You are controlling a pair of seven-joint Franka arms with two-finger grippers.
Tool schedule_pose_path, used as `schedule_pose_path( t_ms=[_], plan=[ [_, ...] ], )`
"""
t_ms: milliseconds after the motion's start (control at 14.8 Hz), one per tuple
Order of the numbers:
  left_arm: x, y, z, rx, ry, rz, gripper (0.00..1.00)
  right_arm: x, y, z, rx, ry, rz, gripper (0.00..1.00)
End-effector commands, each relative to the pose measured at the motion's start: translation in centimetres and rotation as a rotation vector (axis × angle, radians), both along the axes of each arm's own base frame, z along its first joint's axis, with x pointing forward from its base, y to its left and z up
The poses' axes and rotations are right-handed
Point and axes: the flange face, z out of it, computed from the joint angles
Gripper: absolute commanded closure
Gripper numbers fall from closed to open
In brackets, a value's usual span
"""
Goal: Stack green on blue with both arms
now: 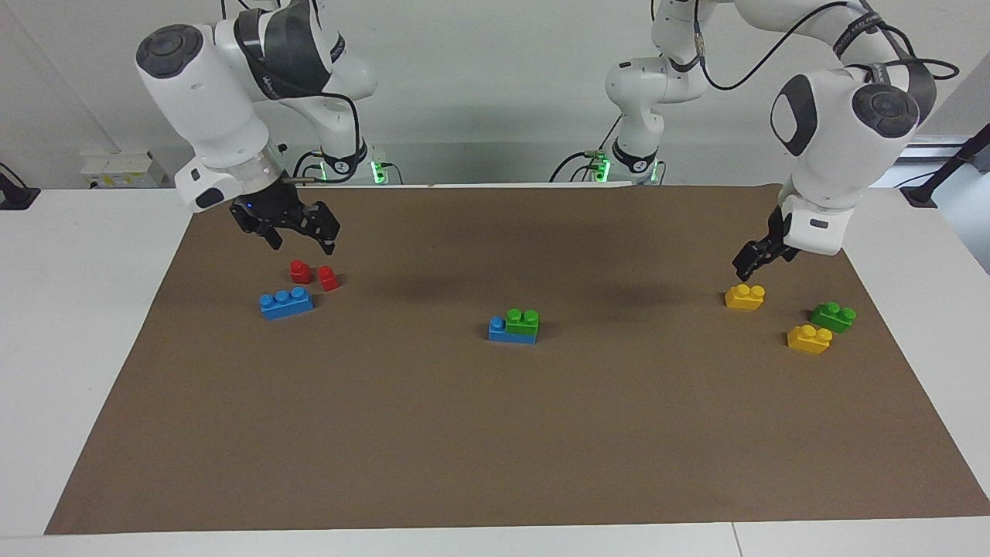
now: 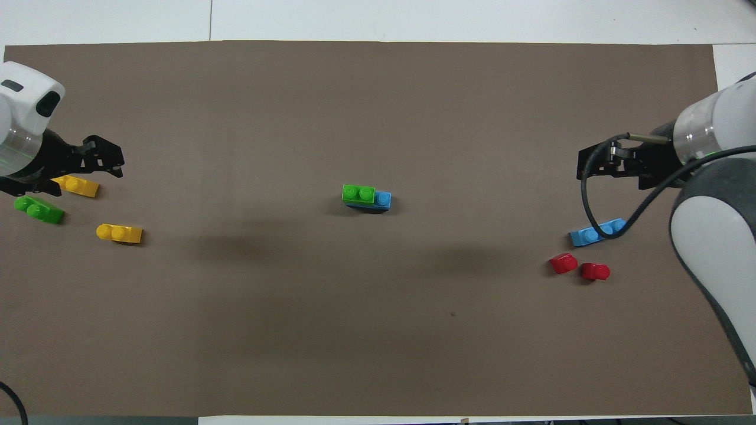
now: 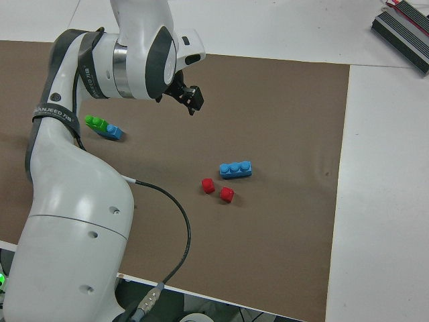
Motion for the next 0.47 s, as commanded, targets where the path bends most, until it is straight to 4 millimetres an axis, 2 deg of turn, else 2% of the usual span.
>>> schedule_pose_path(
  t_ms=[0, 135, 202, 404],
  plan=[
    [-2.6, 0.1, 3.3, -0.034, 0.022, -0.07, 0.0, -0.8, -3.3, 2.5, -0.028, -0.01, 0.104, 0.0],
    [-3.5, -0.1, 4.5, -0.039, 0.043, -0.109, 0.0, -0.8, -6.1, 3.5, -0.027, 0.028, 0.111, 0.0],
    [-3.6, -0.5, 5.8, -0.056, 0.042, -0.114, 0.0, -0.8, -6.9, 3.6, -0.027, 0.042, 0.097, 0.0],
    [-3.9, -1.0, 8.5, -0.087, 0.055, -0.116, 0.0, -0.8, -7.7, 3.9, -0.031, 0.043, 0.083, 0.0]
  ],
)
